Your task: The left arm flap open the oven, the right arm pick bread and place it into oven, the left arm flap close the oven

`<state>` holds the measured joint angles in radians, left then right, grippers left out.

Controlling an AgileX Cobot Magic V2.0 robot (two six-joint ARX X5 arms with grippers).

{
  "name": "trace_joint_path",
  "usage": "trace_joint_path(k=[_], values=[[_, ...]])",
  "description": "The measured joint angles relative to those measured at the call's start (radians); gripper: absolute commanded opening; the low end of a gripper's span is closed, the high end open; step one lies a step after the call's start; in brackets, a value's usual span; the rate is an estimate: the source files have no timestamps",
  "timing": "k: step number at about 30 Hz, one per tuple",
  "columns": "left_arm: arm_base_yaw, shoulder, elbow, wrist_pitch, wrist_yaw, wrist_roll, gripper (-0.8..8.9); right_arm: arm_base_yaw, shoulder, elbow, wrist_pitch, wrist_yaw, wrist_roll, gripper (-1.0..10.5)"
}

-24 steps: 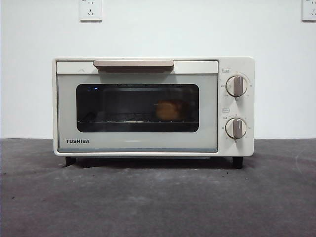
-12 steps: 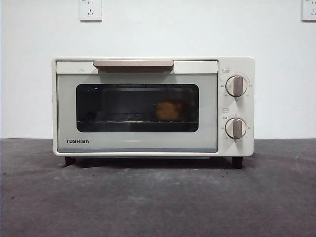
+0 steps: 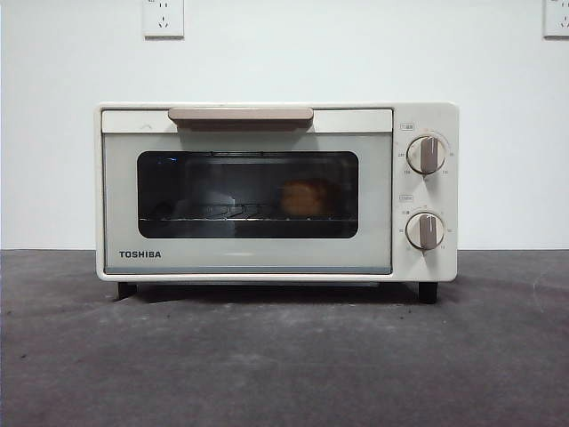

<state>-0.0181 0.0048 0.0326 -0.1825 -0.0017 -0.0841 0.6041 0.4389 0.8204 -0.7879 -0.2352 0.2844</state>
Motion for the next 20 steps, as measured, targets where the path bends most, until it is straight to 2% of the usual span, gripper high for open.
trace_joint_path(k=[15, 17, 20], values=[[0.0, 0.0, 0.0, 0.0, 0.0, 0.0, 0.17, -0.012, -0.008, 0.0, -0.002, 0.004, -0.002, 0.2], [0.0, 0.0, 0.0, 0.0, 0.0, 0.0, 0.17, -0.061, -0.021, 0.0, -0.008, 0.021, -0.019, 0.2], [0.0, 0.0, 0.0, 0.0, 0.0, 0.0, 0.17, -0.196, -0.072, -0.029, 0.011, 0.046, -0.077, 0.2]])
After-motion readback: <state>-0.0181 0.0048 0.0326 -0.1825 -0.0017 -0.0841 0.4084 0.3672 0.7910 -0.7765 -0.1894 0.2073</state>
